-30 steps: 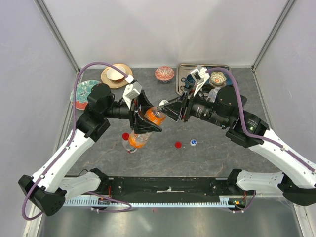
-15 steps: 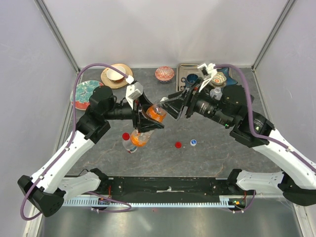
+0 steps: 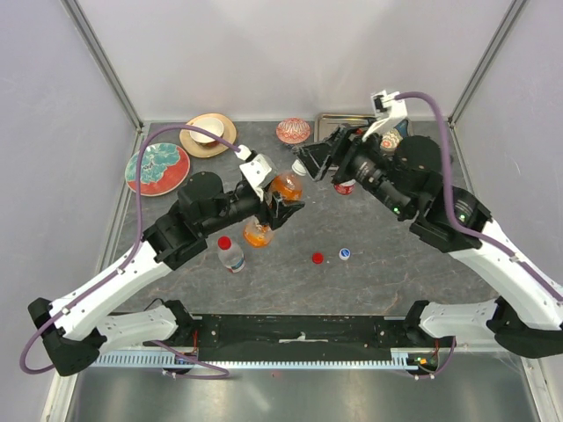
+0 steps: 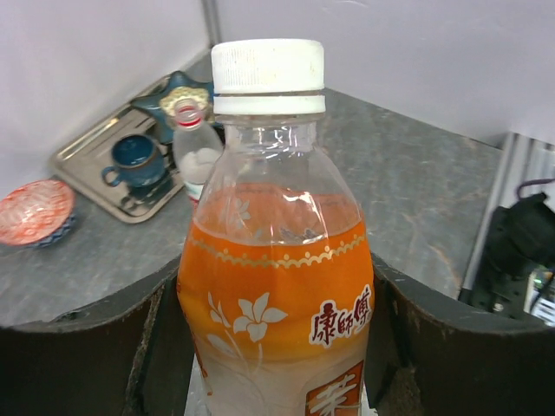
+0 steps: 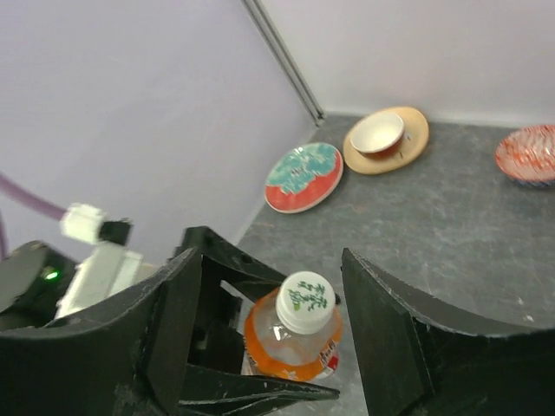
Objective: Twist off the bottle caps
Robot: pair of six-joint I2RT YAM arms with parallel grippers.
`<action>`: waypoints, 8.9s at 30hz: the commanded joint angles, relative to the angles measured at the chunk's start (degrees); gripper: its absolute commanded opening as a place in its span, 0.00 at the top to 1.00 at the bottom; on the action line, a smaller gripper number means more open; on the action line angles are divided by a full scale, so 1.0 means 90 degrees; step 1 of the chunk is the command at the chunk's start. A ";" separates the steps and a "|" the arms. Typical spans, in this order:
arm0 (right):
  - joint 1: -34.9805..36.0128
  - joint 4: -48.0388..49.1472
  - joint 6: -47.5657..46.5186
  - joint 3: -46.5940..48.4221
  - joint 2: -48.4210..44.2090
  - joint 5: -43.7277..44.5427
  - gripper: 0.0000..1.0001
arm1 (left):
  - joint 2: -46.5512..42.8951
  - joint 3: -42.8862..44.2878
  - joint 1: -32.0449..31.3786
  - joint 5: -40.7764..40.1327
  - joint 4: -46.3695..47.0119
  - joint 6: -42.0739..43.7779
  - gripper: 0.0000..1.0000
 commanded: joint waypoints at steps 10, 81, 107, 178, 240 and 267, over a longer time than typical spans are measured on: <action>-0.0011 -0.0216 0.0185 -0.0058 0.0363 0.0181 0.34 | -0.0301 -0.0208 -0.0343 -0.1537 0.0592 0.0685 0.59; -0.0108 0.0057 -0.3663 -0.1259 -0.1014 -0.8090 1.00 | 0.0168 0.0046 0.0497 0.7310 0.3658 -0.3817 0.58; -0.0128 0.0632 -0.2150 -0.0400 -0.1141 -0.3049 0.15 | -0.0174 0.0359 0.0624 0.4413 0.0377 -0.0907 0.57; -0.0186 0.0584 -0.2579 -0.0702 -0.0564 -0.5911 1.00 | -0.0067 0.0359 0.0546 0.6499 0.2757 -0.3257 0.56; -0.0186 0.0291 -0.0186 -0.0556 -0.0498 -0.0064 0.07 | -0.0067 0.0085 -0.0586 -0.1932 0.0611 0.0430 0.58; -0.0196 0.0575 -0.0010 -0.0849 0.0138 -0.0141 0.36 | -0.0008 -0.0071 -0.0919 -0.2426 0.0758 0.0803 0.58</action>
